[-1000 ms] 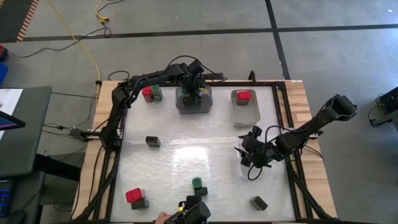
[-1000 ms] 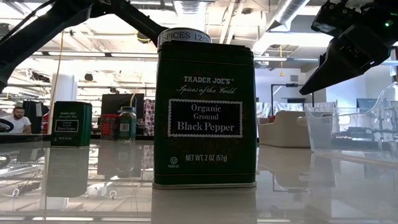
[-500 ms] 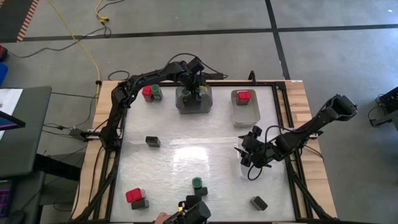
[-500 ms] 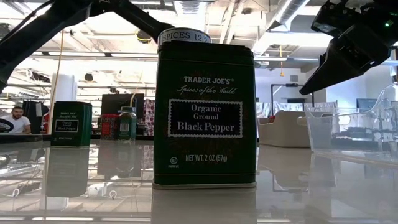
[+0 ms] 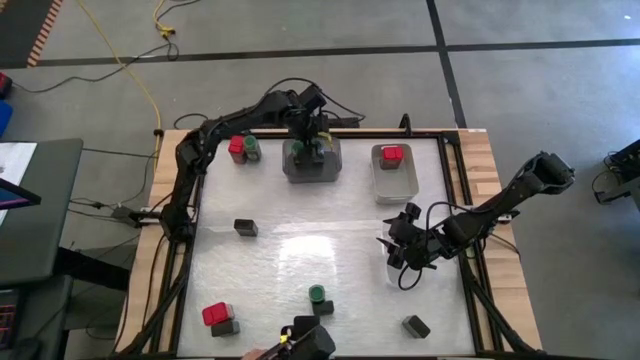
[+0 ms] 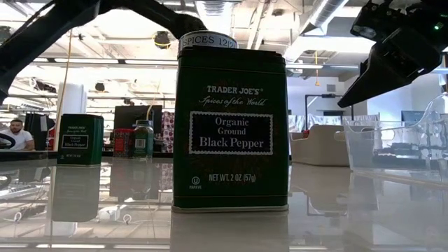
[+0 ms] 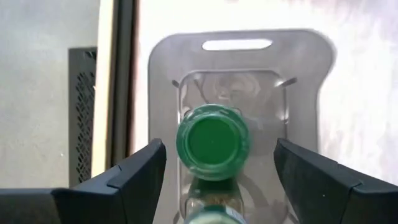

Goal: Sort spices by type
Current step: Move the top left red seasoning can to the center of the table

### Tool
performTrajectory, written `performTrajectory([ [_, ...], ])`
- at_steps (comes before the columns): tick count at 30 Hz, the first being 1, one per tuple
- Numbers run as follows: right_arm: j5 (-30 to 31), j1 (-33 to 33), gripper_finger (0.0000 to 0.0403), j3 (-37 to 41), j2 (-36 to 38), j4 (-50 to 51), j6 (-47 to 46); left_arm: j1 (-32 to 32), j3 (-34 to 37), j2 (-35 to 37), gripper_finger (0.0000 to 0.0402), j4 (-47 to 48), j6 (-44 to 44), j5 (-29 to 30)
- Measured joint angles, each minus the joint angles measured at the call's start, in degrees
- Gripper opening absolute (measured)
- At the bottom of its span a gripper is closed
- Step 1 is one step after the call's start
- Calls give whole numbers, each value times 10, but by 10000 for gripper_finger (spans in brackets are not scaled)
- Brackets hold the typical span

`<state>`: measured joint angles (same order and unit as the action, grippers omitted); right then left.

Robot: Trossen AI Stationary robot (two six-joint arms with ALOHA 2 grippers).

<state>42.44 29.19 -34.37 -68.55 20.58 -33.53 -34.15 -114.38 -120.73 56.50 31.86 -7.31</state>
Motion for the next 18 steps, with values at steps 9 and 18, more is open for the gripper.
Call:
performTrajectory([
  [9, -1, 0, 285, 0, 0, 0, 0, 0, 5, 89, 287, 67, -38, -53],
  [18, -2, 0, 285, 0, 0, -1, -4, 0, 145, 213, 287, 44, -117, -43],
])
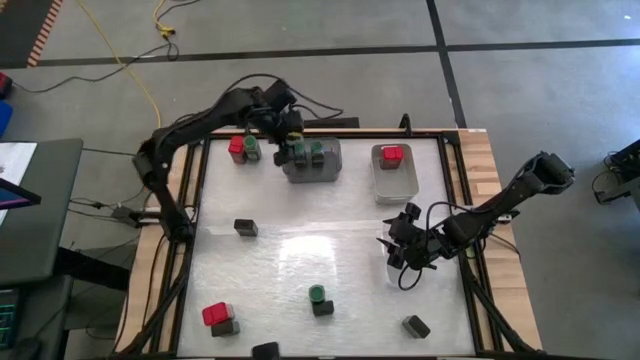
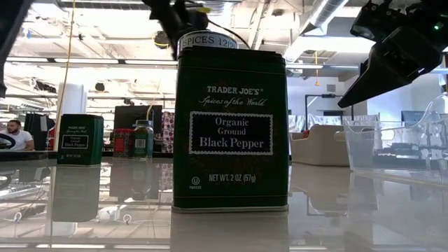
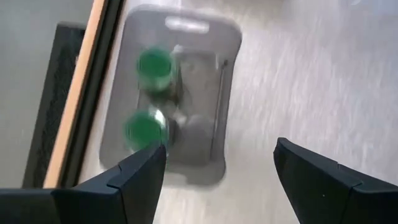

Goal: Sort spices by type
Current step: Move the top left red seasoning can to the center of the table

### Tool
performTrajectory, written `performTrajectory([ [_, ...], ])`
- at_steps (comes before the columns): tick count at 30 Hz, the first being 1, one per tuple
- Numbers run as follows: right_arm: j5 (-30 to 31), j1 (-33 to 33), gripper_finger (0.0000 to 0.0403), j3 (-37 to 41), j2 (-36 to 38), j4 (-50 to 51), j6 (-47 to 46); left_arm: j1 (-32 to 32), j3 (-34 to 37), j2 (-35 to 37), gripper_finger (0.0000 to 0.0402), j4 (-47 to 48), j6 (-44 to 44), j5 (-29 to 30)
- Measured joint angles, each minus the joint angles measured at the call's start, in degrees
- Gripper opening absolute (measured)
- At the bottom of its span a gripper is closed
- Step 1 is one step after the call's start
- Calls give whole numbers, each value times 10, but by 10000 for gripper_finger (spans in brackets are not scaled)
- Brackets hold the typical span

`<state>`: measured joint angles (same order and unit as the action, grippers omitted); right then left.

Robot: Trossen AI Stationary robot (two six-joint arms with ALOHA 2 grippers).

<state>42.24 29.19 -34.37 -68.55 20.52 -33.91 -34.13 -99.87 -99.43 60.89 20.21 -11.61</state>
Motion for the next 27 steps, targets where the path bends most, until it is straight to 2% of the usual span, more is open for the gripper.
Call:
performTrajectory([
  [5, 0, -1, 285, 0, 0, -2, -2, 8, 147, 108, 287, -51, -61, 76],
  [10, 0, -1, 285, 0, 0, -3, -2, 29, 289, 245, 287, -82, -115, 90],
  [15, 0, -1, 285, 0, 0, -3, -2, 49, 400, 384, 287, -103, -167, 144],
  [21, 0, -1, 285, 0, 0, -2, -2, 53, 480, 506, 286, -119, -204, 165],
  [27, 0, -1, 285, 0, 0, -2, -2, 53, 508, 555, 286, -119, -205, 165],
])
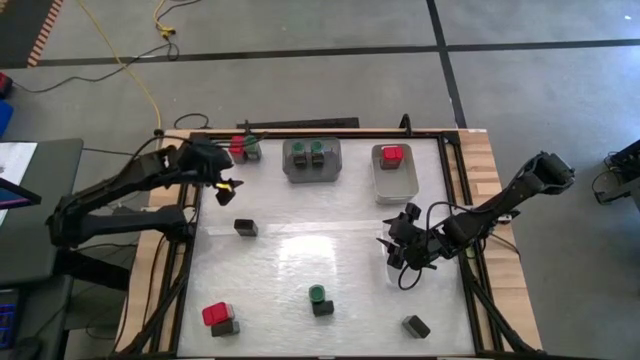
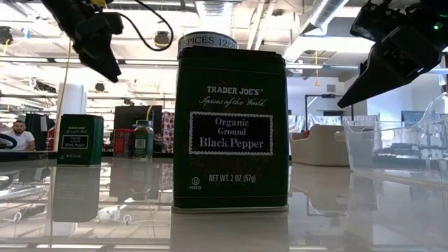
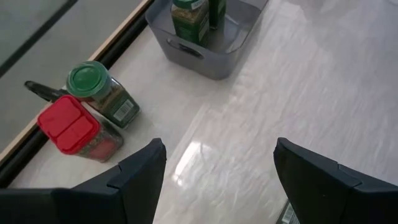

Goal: Sort spices by type
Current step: Move the top left red seasoning can to the center of the table

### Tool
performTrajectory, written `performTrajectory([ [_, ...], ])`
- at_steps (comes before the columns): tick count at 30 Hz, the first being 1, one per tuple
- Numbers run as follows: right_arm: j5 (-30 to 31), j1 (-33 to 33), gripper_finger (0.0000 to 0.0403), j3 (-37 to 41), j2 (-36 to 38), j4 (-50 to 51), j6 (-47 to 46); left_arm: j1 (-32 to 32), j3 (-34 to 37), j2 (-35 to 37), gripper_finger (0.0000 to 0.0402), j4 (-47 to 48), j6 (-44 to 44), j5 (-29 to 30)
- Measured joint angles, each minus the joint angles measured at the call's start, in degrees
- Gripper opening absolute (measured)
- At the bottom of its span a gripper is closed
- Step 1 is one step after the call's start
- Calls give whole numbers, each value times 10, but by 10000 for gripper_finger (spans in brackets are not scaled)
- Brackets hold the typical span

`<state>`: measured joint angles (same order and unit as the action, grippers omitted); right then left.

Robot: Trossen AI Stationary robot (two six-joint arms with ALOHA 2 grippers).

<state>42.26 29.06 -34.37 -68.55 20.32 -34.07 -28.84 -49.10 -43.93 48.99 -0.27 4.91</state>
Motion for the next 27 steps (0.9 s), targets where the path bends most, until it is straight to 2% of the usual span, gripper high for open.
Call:
performTrajectory([
  [8, 0, 0, 285, 0, 0, 0, 0, 0, 3, -8, 287, -1, 3, 2],
  [10, 0, 0, 285, 0, 0, 0, 0, 0, 3, -15, 290, -1, 2, 19],
  [13, 0, 0, 285, 0, 0, 0, 0, 0, 3, -28, 309, -1, -2, 51],
  [20, 0, 0, 285, 0, 0, 0, 0, 0, 3, -62, 380, 0, 2, 68],
  [27, 0, 0, 285, 0, 0, 0, 0, 0, 3, -91, 392, 0, -59, 59],
])
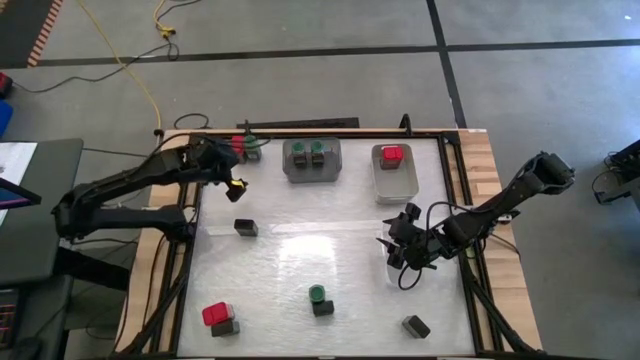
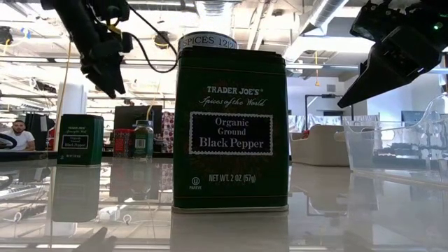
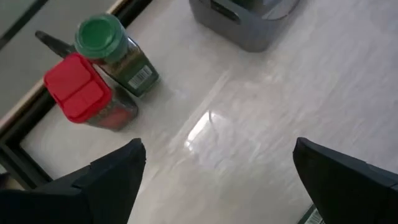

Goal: Sort spices by type
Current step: Move the top left red seasoning can to the center of the table

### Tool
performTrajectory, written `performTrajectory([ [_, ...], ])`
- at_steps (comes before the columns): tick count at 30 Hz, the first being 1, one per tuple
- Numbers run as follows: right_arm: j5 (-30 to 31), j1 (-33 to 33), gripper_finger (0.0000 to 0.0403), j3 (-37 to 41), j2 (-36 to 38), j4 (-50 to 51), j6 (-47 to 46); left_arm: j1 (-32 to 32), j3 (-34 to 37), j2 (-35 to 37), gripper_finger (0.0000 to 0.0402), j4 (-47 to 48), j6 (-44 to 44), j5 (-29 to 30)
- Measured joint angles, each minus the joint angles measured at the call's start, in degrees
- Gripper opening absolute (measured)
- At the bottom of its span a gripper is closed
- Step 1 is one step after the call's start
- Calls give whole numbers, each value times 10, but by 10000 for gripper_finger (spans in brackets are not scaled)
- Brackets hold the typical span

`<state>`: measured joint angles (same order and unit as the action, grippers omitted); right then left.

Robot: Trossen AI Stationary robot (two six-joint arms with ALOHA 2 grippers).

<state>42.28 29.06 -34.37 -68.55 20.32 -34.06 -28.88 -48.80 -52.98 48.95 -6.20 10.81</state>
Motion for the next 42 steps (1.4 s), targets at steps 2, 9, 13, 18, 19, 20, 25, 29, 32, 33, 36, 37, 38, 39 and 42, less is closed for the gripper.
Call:
performTrajectory([
  [2, 0, 0, 285, 0, 0, 0, 0, 0, 0, -9, 391, 0, -4, 0],
  [9, 0, 0, 285, 0, 0, 0, 0, -3, 0, -48, 390, -14, -62, 118],
  [13, 0, 0, 285, 0, 0, 0, 0, -31, 0, -62, 390, -49, -64, 163],
  [18, 0, 0, 285, 0, 0, -1, 0, -106, 0, -74, 390, -94, -65, 134],
  [19, 0, 0, 285, 0, 0, 0, 0, -123, 0, -78, 390, -94, -68, 128],
  [20, 0, 0, 285, 0, 0, 0, 0, -140, 0, -82, 389, -95, -70, 122],
  [25, 0, -3, 285, 0, 0, -1, 0, -213, -1, -111, 389, -102, -71, 84],
  [29, 0, -7, 285, 0, 0, 0, 0, -247, -1, -134, 389, -122, -67, 68],
  [32, 0, -7, 285, 0, 0, 0, 0, -257, -1, -148, 388, -142, -63, 39],
  [33, 0, -7, 285, 0, 0, 0, 0, -258, -1, -154, 386, -147, -63, 37],
  [36, 0, -7, 285, 0, 0, 0, 0, -258, -1, -171, 372, -165, -60, 33],
  [37, 0, -7, 285, 0, 0, 0, 0, -258, -1, -176, 366, -168, -60, 32],
  [38, 0, -7, 285, 0, 0, 0, 0, -258, -1, -182, 360, -171, -60, 32],
  [39, 0, -7, 285, 0, 0, 0, 0, -258, -1, -187, 354, -175, -60, 32],
  [42, 0, -7, 285, 0, 0, 0, 0, -261, -1, -203, 340, -190, -63, 32],
])
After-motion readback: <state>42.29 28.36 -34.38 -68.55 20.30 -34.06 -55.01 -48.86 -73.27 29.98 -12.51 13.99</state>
